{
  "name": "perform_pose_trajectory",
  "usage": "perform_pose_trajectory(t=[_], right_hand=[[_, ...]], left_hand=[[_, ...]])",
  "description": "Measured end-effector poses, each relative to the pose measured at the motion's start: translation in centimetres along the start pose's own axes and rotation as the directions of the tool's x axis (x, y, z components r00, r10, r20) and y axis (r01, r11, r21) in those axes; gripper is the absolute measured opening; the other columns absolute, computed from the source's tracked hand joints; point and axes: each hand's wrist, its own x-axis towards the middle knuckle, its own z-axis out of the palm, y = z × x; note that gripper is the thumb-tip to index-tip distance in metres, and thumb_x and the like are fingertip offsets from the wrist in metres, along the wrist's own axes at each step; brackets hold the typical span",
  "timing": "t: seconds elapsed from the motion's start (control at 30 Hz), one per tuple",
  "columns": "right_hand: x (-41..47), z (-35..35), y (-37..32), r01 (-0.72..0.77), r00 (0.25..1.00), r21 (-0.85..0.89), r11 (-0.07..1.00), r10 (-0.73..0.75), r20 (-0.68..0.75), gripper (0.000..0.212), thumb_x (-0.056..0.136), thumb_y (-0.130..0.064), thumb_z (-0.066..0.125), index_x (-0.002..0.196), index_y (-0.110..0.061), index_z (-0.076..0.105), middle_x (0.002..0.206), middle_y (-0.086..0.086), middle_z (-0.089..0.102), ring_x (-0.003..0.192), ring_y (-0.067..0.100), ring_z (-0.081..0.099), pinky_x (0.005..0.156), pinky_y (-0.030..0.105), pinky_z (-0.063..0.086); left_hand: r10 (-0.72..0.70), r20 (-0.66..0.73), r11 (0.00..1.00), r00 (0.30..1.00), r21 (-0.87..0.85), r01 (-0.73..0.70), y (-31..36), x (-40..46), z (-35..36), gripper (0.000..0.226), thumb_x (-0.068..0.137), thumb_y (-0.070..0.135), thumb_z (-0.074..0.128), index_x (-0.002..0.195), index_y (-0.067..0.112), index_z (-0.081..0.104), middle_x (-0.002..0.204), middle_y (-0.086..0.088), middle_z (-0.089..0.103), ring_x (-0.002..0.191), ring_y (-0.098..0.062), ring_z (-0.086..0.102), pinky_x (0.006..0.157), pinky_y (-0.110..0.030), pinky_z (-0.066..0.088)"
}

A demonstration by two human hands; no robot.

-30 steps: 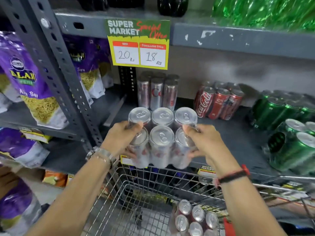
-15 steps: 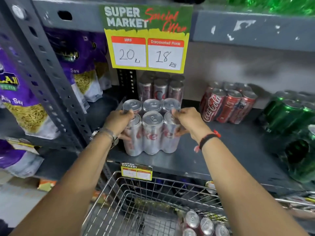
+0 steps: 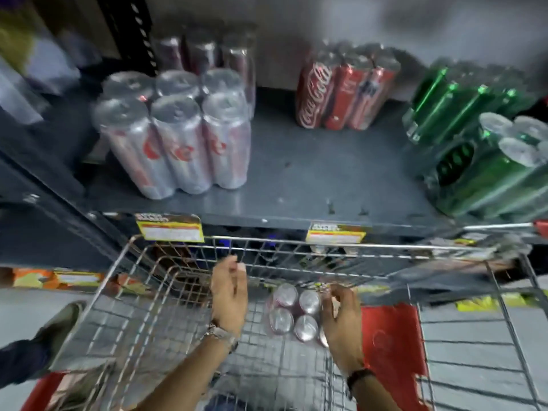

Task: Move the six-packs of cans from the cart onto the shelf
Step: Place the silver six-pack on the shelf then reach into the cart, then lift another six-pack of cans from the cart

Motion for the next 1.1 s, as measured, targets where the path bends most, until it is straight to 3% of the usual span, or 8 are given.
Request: perform_pose_trajectory(t=[0.07,0.17,0.33,0.47,0.63,0.8,0.97,1.1], right_hand=[[0.3,0.8,3.3,-0.161,0.985,-0.034,0.986,0.163,0.059,0.034,0.085,-0.009,0.056,0.116,0.004,0.050,0.118,0.027,0.055,0.113,0.038,0.048,0.094,0.035,0.032],[0.9,2.1,6.8,-0.386,0.920,0.080,0.919,0.378,0.102,0.047,0.082,-0.012,0.062,0.122,0.003,0.043,0.121,0.026,0.053,0.111,0.035,0.052,0.090,0.036,0.042],[1.5,3.3,10.3,-0.674,0.733,0.280,0.683,0.573,0.368,0.052,0.088,-0.015,0.055,0.134,-0.011,0.033,0.130,0.013,0.051,0.103,0.023,0.053,0.081,0.030,0.043],[1.8,3.1,11.9,-0.779,0.614,0.297,0.552,0.577,0.538,0.049,0.085,-0.017,0.058,0.130,-0.021,0.038,0.115,0.003,0.058,0.086,0.016,0.061,0.068,0.038,0.048],[1.8,3.4,11.0,-0.783,0.622,0.352,0.513,0.617,0.483,0.037,0.087,-0.014,0.057,0.122,-0.020,0.049,0.124,0.008,0.059,0.101,0.025,0.058,0.068,0.036,0.046],[1.0,0.8,7.1,-0.752,0.653,0.297,0.588,0.602,0.459,0.045,0.080,-0.023,0.065,0.122,-0.017,0.049,0.112,0.008,0.064,0.079,0.020,0.062,0.074,0.043,0.051],[-0.4,-3.7,1.0,-0.578,0.806,0.264,0.772,0.488,0.335,0.036,0.081,-0.030,0.064,0.113,-0.017,0.054,0.092,0.003,0.065,0.069,0.013,0.061,0.065,0.041,0.056],[-1.0,-7.6,-3.8,-0.441,0.894,0.272,0.855,0.393,0.215,0.031,0.078,-0.032,0.064,0.104,-0.017,0.057,0.087,0.009,0.067,0.076,0.029,0.067,0.061,0.042,0.060]], left_hand=[[-0.219,0.156,0.958,0.963,0.222,0.182,-3.7,-1.1,1.7,0.041,0.087,0.025,0.045,0.112,-0.007,0.048,0.113,-0.025,0.055,0.105,-0.030,0.053,0.094,-0.041,0.043],[-0.601,0.278,0.793,0.749,0.329,0.513,-8.0,-1.8,3.4,0.071,0.076,0.041,0.061,0.129,0.002,0.035,0.136,-0.021,0.042,0.125,-0.034,0.041,0.106,-0.044,0.036],[-0.696,0.419,0.703,0.583,0.229,0.674,-13.1,-2.2,6.1,0.083,0.082,-0.003,0.054,0.139,0.009,-0.004,0.135,-0.026,0.043,0.111,-0.027,0.049,0.075,-0.027,0.047],[-0.677,0.417,0.711,0.607,0.157,0.685,-13.8,-2.4,8.1,0.067,0.077,-0.014,0.054,0.134,0.005,0.023,0.109,-0.013,0.053,0.087,-0.017,0.057,0.049,-0.009,0.049],[-0.691,0.394,0.716,0.606,0.261,0.647,-12.8,-2.5,7.7,0.057,0.079,0.009,0.062,0.129,0.012,0.036,0.124,-0.012,0.054,0.115,-0.029,0.052,0.072,-0.040,0.055],[-0.705,0.359,0.705,0.612,0.258,0.661,-8.6,-3.4,5.9,0.042,0.083,0.013,0.058,0.122,0.006,0.043,0.121,-0.012,0.058,0.111,-0.029,0.053,0.061,-0.028,0.049],[-0.680,0.380,0.729,0.627,0.251,0.637,0.0,-3.6,3.8,0.032,0.083,0.022,0.057,0.108,0.002,0.055,0.116,-0.019,0.060,0.106,-0.034,0.055,0.084,-0.051,0.049],[-0.667,0.359,0.734,0.653,0.165,0.658,7.3,-3.2,2.5,0.031,0.079,0.026,0.063,0.105,0.014,0.052,0.106,-0.009,0.059,0.103,-0.035,0.055,0.077,-0.048,0.053]])
